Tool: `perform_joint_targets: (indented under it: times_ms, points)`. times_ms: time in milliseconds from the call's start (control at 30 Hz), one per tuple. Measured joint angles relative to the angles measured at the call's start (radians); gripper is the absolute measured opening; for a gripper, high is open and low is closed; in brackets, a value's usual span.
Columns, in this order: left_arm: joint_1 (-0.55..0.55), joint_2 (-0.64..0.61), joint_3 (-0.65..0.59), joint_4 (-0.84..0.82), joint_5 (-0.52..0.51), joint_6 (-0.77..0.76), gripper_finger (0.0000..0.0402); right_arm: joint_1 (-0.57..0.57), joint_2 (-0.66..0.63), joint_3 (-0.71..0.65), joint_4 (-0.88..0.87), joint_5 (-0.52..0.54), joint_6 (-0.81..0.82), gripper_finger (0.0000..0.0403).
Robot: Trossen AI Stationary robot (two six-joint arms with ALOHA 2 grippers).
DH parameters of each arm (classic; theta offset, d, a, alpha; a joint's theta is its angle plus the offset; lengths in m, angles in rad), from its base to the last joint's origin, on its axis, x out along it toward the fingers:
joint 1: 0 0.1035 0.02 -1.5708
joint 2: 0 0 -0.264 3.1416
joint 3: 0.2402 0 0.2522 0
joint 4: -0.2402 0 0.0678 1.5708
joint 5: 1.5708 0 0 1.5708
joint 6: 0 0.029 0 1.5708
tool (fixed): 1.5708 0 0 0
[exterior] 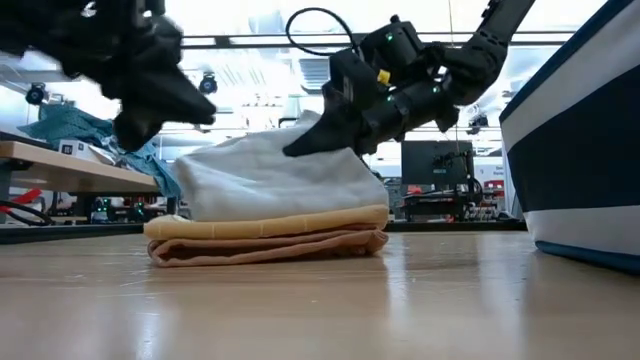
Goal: Fold towel
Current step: Stack the folded white towel on top of the folded yellow towel
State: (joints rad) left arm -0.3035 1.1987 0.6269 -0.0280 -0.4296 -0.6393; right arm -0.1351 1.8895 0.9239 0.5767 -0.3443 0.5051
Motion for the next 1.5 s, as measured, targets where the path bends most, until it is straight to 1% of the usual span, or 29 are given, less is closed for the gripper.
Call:
perform_joint_targets:
  times_ms: [67,167,233,300,333,400,500,600,700,867,1000,1067,1233,1367,1500]
  points:
    - [-0.031,-0.067,-0.088,0.073,-0.022,-0.106,0.004,0.0,-0.023,-0.003,-0.009,0.005,-0.041,0.0031]
    - [-0.066,-0.129,-0.231,0.246,-0.026,-0.287,0.005,0.0,-0.055,-0.004,-0.052,0.025,-0.095,0.0031]
    - [-0.087,-0.139,-0.311,0.344,-0.034,-0.425,0.0063,0.0,-0.07,-0.004,-0.095,0.04,-0.122,0.0031]
    - [-0.111,-0.133,-0.372,0.416,-0.033,-0.559,0.0078,0.0,-0.07,-0.004,-0.114,0.042,-0.115,0.0031]
    - [-0.119,-0.125,-0.391,0.443,-0.036,-0.613,0.0087,0.001,-0.07,-0.004,-0.12,0.042,-0.1,0.0031]
    - [-0.133,-0.107,-0.401,0.476,-0.061,-0.669,0.0106,0.007,-0.07,-0.004,-0.119,0.043,-0.033,0.0031]
    - [-0.137,-0.096,-0.389,0.519,-0.083,-0.672,0.0133,0.019,-0.061,0.0,-0.114,0.031,0.059,0.0031]
    - [-0.137,-0.101,-0.365,0.52,-0.084,-0.643,0.0153,0.022,-0.061,0.0,-0.092,0.019,0.087,0.0031]
    - [-0.136,-0.098,-0.347,0.51,-0.086,-0.653,0.0163,0.009,-0.06,0.012,-0.096,-0.003,0.122,0.0031]
    - [-0.135,-0.07,-0.339,0.498,-0.096,-0.679,0.0155,0.008,-0.054,0.041,-0.106,-0.008,0.145,0.0031]
    - [-0.135,-0.072,-0.339,0.503,-0.096,-0.673,0.0147,0.004,-0.057,0.074,-0.1,-0.081,0.213,0.0031]
    - [-0.135,-0.093,-0.339,0.519,-0.096,-0.65,0.0142,0.004,-0.059,0.084,-0.108,-0.103,0.248,0.0031]
    - [-0.135,-0.174,-0.305,0.518,-0.096,-0.535,0.0131,0.007,-0.057,0.088,-0.167,-0.1,0.317,0.0031]
    - [-0.136,-0.257,-0.261,0.429,-0.101,-0.426,0.0121,0.024,-0.057,0.086,-0.208,-0.053,0.355,0.0031]
    - [-0.136,-0.305,-0.19,0.172,-0.161,-0.383,0.011,0.034,-0.057,0.086,-0.23,0.0,0.375,0.0031]
